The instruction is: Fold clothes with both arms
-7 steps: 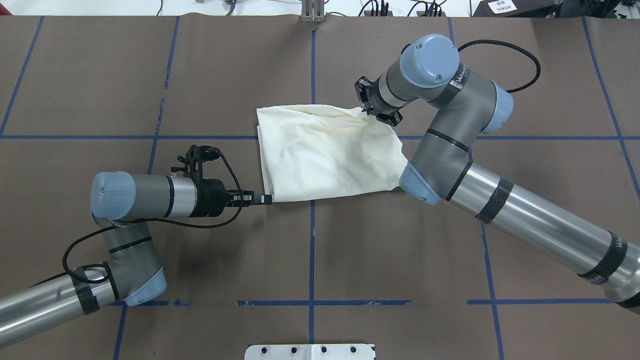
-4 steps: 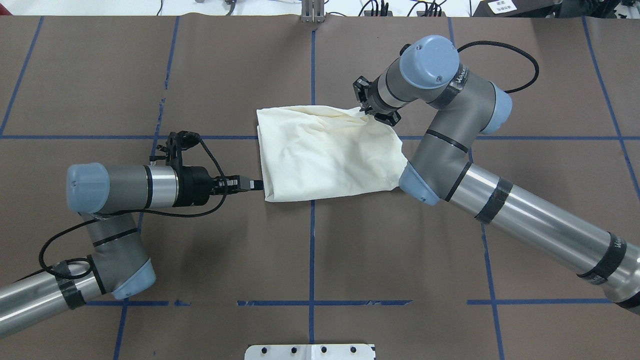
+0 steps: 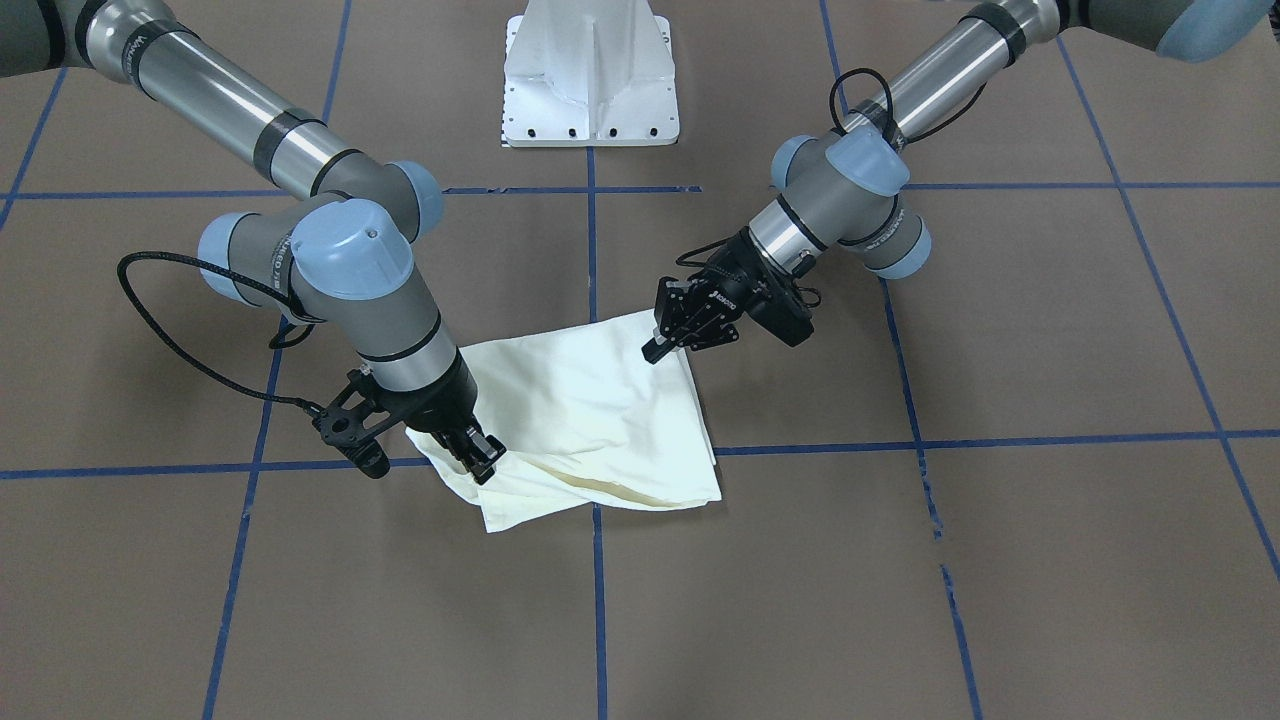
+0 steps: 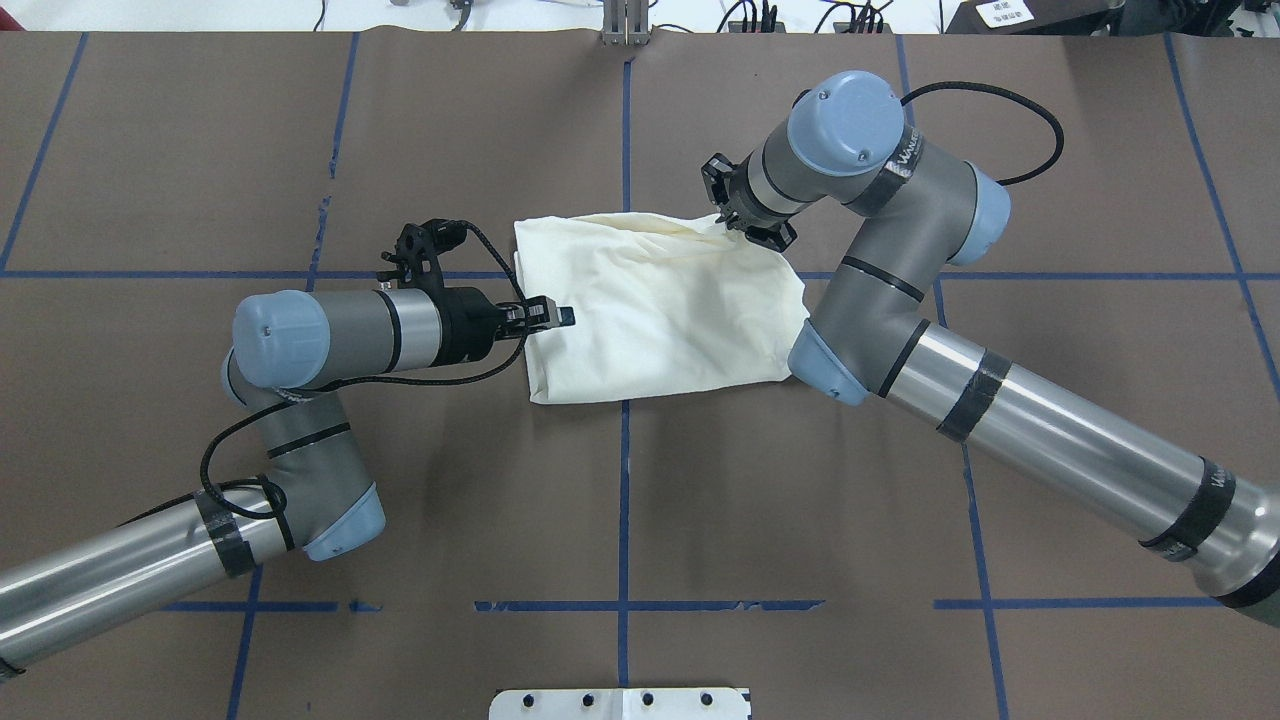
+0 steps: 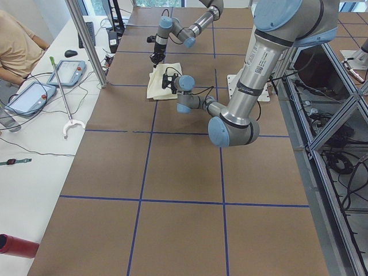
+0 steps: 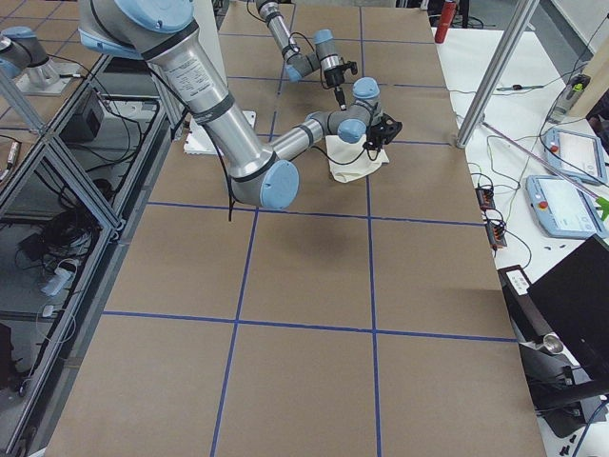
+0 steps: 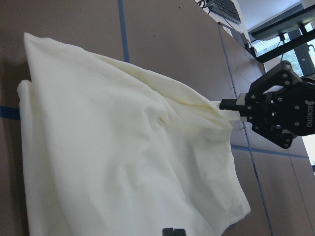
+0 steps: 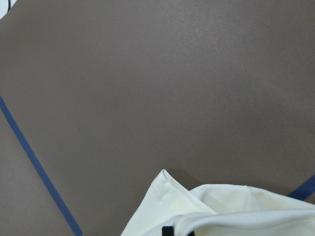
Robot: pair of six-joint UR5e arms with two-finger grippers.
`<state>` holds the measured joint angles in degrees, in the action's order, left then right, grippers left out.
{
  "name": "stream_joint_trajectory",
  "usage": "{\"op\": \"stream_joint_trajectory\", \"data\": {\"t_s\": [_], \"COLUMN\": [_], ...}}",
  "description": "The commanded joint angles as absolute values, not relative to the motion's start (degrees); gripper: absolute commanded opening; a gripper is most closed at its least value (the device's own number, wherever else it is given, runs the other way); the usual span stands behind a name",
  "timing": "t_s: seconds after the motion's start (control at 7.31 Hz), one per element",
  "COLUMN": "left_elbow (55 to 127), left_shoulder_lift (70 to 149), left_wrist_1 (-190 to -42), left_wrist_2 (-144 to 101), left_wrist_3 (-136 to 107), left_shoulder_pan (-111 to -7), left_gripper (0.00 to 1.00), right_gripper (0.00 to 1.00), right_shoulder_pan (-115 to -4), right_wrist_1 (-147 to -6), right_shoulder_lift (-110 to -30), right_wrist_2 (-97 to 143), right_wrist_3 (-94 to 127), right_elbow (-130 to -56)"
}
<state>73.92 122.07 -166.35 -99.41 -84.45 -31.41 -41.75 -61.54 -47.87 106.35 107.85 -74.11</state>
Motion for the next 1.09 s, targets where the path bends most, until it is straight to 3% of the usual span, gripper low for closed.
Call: {"op": "stream_joint_trajectory", "data": {"t_s": [0.0,0.14,0.55,0.96], "left_elbow": [71.3,71.5,75.7,80.6], "left_shoulder_lift": [122.1,120.4,115.2,111.8], "left_wrist_1": [-166.3,-166.6,-166.9,-166.3], "left_wrist_2": [-99.2,-99.6,-103.5,-104.8], "left_wrist_3": [-83.9,-83.9,-80.4,-80.1], "left_shoulder_pan": [-31.3,-31.3,-32.0,-37.8], "left_gripper": [0.00,0.00,0.00,0.00], "right_gripper": [0.69,1.00,1.00,1.00], "right_shoulder_pan": [-41.7,-41.8,-47.8,-44.5], "right_wrist_1": [-61.5,-61.5,-61.6,-61.4], "right_shoulder_lift": [-46.9,-46.9,-48.8,-47.5], "right_wrist_2": [106.3,106.3,110.5,110.0], "right_wrist_3": [107.8,107.4,97.7,97.7], "right_elbow": [-72.6,-72.5,-72.6,-73.4]}}
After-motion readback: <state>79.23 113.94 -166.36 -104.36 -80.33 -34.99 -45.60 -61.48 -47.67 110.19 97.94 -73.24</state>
